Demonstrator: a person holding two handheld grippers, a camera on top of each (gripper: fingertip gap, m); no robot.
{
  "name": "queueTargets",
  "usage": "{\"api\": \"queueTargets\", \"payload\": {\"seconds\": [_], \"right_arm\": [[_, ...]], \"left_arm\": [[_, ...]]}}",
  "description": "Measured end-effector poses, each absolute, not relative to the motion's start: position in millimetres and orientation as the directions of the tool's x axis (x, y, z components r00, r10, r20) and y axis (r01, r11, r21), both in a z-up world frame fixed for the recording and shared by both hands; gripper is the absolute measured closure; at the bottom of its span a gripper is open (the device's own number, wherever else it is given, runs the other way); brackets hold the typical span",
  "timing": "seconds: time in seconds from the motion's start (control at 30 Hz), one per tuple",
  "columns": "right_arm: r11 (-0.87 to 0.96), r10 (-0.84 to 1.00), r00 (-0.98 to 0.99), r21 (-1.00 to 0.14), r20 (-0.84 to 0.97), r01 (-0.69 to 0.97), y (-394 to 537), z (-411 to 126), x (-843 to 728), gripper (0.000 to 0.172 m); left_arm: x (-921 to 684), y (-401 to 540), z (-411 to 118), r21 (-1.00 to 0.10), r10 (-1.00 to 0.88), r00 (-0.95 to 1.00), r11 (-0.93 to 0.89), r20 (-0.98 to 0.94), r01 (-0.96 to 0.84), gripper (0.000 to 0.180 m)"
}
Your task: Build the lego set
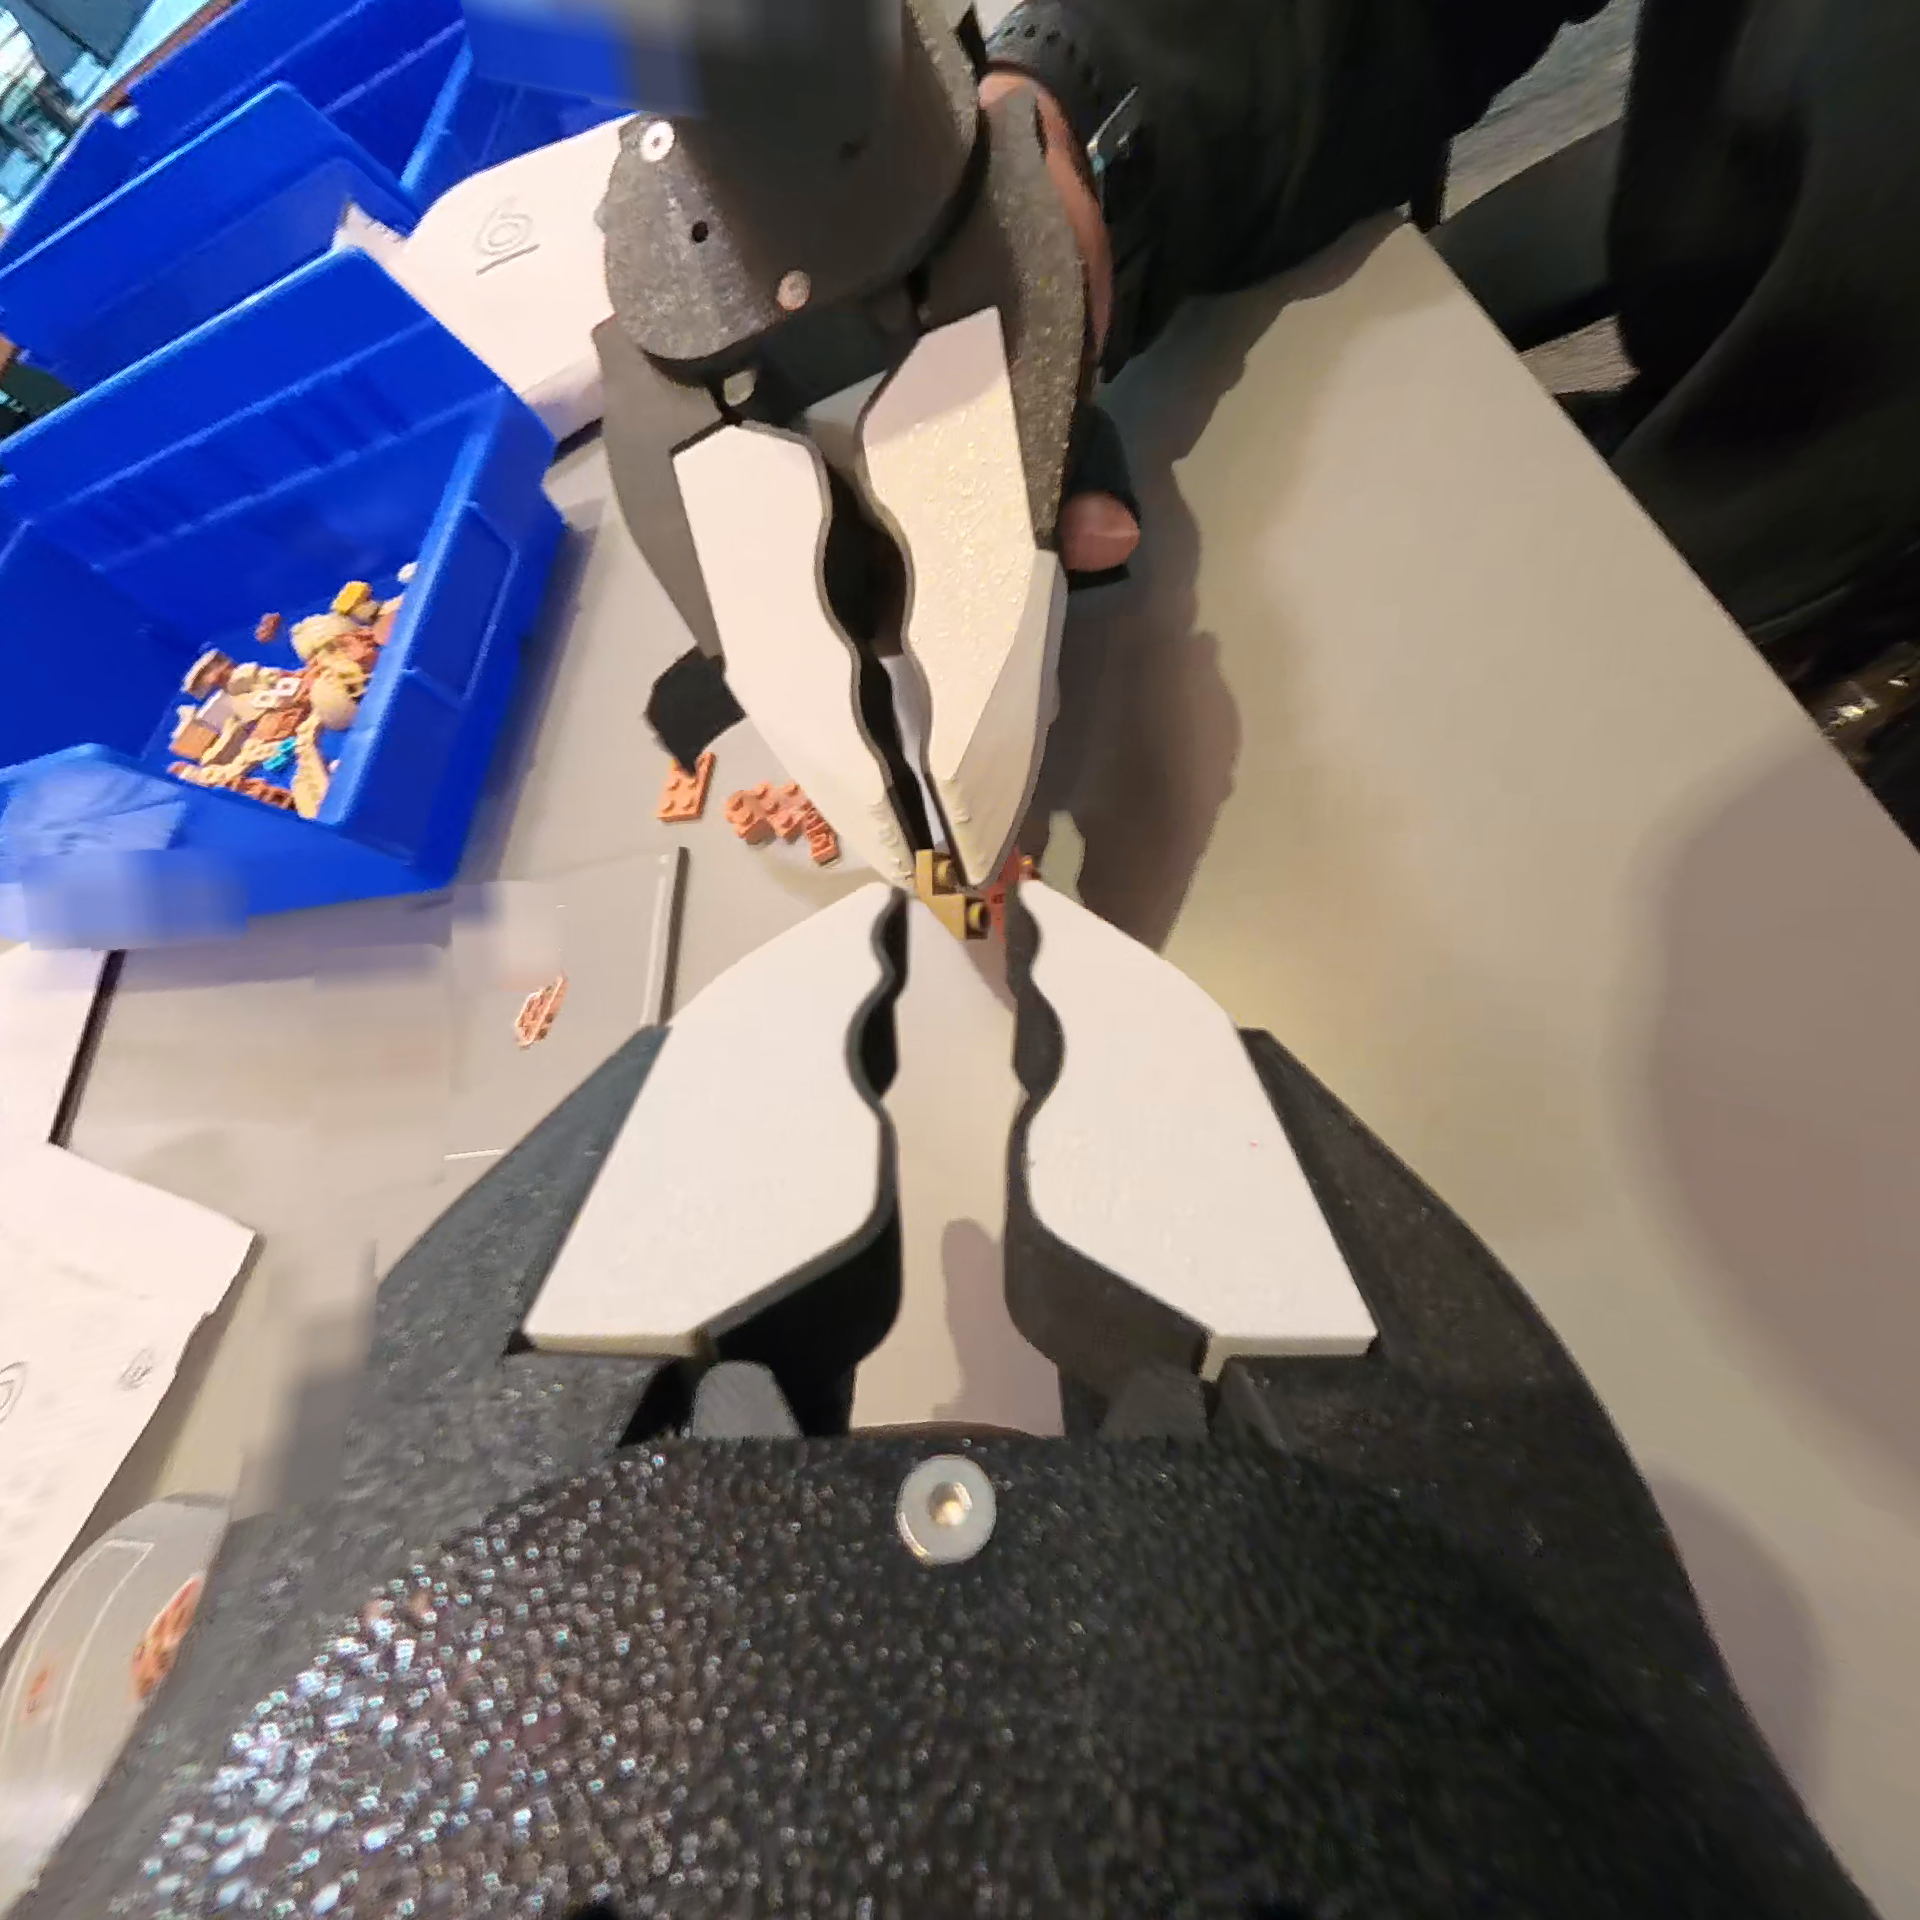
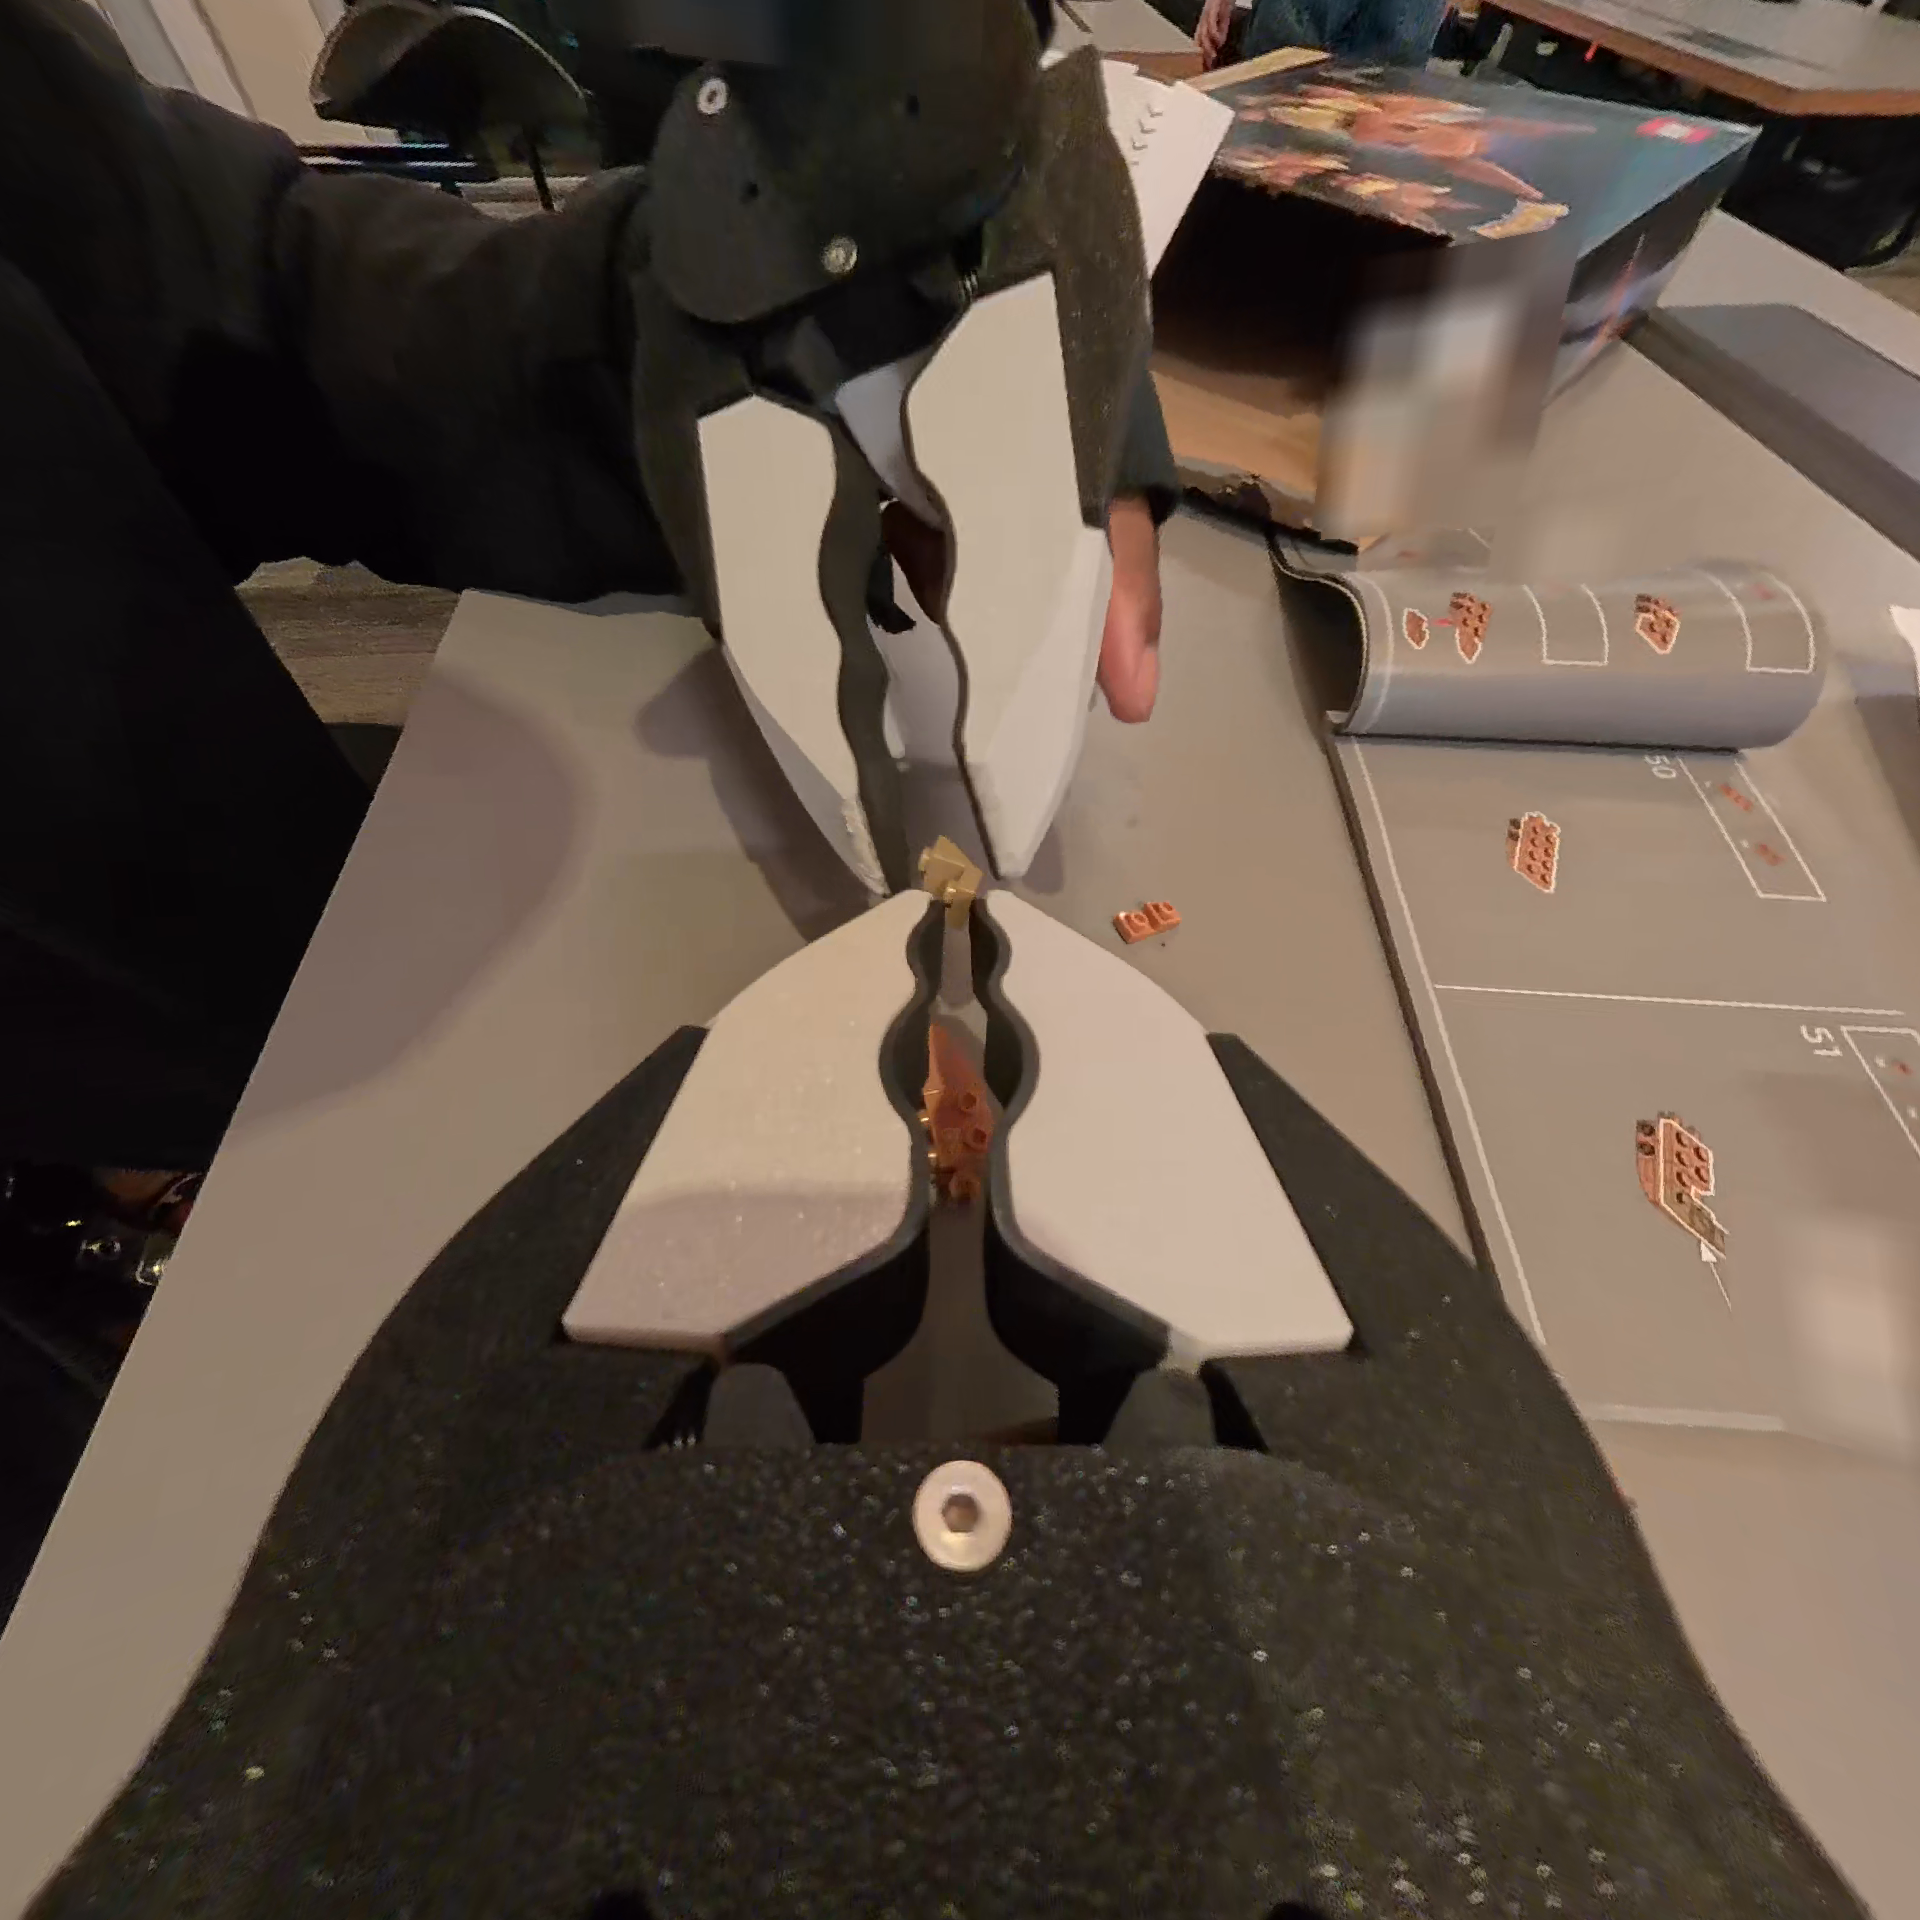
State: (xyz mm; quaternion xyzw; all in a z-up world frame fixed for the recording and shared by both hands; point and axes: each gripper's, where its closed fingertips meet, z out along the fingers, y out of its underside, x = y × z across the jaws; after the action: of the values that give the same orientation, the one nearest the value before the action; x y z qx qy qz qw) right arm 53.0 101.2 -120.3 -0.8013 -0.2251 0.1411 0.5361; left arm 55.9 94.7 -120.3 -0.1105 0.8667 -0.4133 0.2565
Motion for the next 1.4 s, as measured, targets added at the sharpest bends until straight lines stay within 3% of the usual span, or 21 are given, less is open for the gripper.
{"api": "queueTargets", "payload": {"seconds": [0.2, 0.27, 0.33, 0.47, 0.53, 1.07, 1.4], "right_arm": [[-0.369, 0.512, 0.852, -0.869, 0.106, 0.329, 99, -136, 58, 0.165], [-0.439, 0.520, 0.845, -0.809, 0.127, 0.392, 94, -152, 65, 0.144], [-0.463, 0.541, 0.831, -0.779, 0.128, 0.422, 90, -160, 64, 0.135], [-0.516, 0.537, 0.830, -0.720, 0.152, 0.465, 91, -171, 64, 0.141], [-0.534, 0.522, 0.839, -0.709, 0.153, 0.461, 93, -173, 64, 0.155], [-0.555, 0.401, 0.912, -0.768, 0.089, 0.320, 103, -162, 71, 0.156], [-0.528, 0.412, 0.906, -0.786, 0.094, 0.322, 103, -158, 69, 0.156]], "left_arm": [[56, 95, -130, -0.737, -0.398, -0.850, 0.676, -0.346, -0.017, 0.169], [55, 97, -136, -0.711, -0.396, -0.856, 0.701, -0.332, -0.048, 0.169], [54, 100, -142, -0.678, -0.399, -0.860, 0.730, -0.318, -0.088, 0.170], [47, 97, -153, -0.644, -0.380, -0.884, 0.754, -0.271, -0.126, 0.170], [46, 96, -155, -0.637, -0.383, -0.887, 0.758, -0.259, -0.141, 0.170], [61, 106, -160, -0.592, -0.426, -0.834, 0.791, -0.352, -0.154, 0.169], [62, 106, -159, -0.600, -0.442, -0.830, 0.782, -0.340, -0.171, 0.170]]}}
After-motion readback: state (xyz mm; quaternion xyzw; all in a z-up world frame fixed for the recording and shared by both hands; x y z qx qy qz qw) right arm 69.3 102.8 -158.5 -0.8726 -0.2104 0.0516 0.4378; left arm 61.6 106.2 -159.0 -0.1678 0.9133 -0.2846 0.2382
